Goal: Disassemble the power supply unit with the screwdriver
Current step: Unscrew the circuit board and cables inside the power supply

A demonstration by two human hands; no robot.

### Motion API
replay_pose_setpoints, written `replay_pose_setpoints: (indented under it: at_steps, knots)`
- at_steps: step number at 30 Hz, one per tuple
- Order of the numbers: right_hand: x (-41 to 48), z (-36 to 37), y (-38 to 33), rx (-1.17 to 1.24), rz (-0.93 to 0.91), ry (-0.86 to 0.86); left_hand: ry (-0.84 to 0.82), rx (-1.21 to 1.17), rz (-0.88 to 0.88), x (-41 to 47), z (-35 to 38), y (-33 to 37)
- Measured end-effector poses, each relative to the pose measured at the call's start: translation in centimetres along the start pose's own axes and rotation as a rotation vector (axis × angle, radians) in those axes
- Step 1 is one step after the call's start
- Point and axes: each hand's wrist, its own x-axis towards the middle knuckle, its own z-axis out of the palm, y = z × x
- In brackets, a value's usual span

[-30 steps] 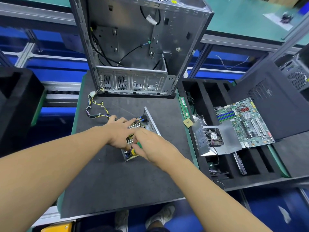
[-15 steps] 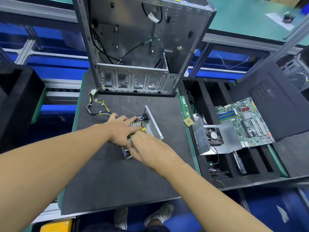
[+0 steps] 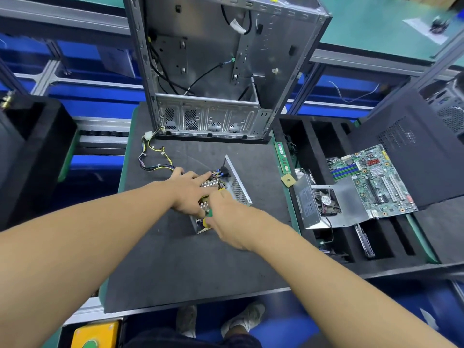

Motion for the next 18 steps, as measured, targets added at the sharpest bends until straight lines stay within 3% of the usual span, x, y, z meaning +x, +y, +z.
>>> replay_pose_setpoints:
  at_steps: [2,6,11,15,18]
  knots:
    - [0.0,-0.5,0.5,0.042,0.024,-0.002,-0.017,0.009,-0.009,-0.2,0.1,0.0]
    - [-0.5,-0.4,0.1,-0.381,0.072,0.034,-0.046,0.068,-0.05,-0.7,0.4,0.2]
    - [0.1,-1.1,-0.2,0.018,-0.026,-0.019,-0.07,0.059,-0.087,-1.4,-0.1,0.7]
    - [0.4,-1.2,0.6,-0.07,-0.079,-0.127,-0.069,0.042,-0.099,-1.6,-0.4,0.9]
    - [0.8,-1.4,0.6,-0.012,-0.074,-0.049,-0.061,0.009,-0.106,-1.4,-0.1,0.8]
